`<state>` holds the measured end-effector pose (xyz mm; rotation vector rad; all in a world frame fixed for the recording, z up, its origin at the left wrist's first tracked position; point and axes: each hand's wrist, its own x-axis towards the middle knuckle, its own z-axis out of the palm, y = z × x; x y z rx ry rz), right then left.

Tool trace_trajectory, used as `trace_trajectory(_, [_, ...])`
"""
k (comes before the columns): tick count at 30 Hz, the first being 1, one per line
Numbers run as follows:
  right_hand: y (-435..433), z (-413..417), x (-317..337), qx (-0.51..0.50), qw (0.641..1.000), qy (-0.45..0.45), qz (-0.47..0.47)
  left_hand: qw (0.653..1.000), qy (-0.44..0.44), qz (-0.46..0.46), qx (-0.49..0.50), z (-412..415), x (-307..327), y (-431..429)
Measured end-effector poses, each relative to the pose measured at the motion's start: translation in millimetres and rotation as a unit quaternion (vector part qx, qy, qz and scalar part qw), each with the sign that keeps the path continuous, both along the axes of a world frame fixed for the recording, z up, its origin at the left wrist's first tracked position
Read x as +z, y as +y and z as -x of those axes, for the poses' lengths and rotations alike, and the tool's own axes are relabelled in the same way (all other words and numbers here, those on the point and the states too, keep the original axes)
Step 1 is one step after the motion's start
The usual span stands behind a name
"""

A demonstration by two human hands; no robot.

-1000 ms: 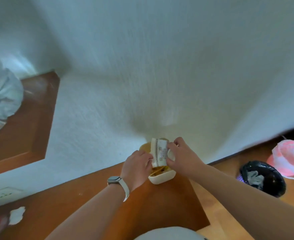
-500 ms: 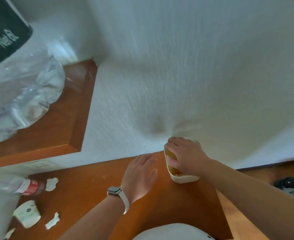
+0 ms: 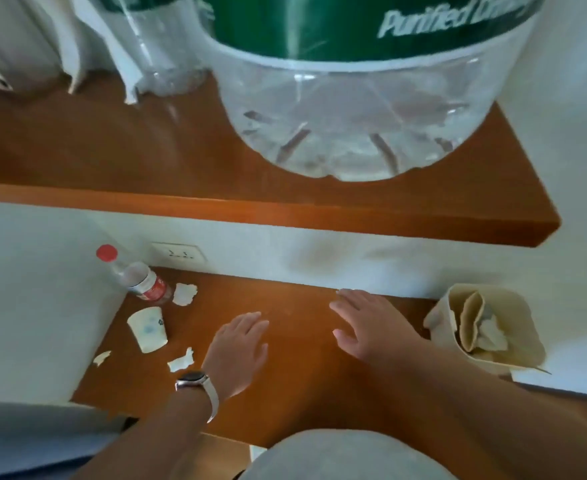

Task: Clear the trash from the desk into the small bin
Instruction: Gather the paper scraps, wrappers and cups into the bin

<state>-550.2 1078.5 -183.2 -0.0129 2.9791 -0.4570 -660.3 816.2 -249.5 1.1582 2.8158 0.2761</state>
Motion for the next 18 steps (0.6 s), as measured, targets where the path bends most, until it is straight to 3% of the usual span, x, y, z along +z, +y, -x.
trace_trajectory(7, [-91.6,58.6,-21.8,0.06,0.997,-0.045,-0.011,0.989,-0.058,0.036,0.129,27.1,-32.8,-96.2])
trace_trajectory(13, [-164.9,93.0,-37.7,0.126,0.99,-0.05,-0.04,0.979,-0.128,0.088,0.131,34.0,-65.8,-147.8])
trace_trajectory(18, [-207.3,125.3,-43.3,0.145,0.986,-0.048,-0.067,0.981,-0.14,0.006,0.134,42.1,-84.3,-168.6])
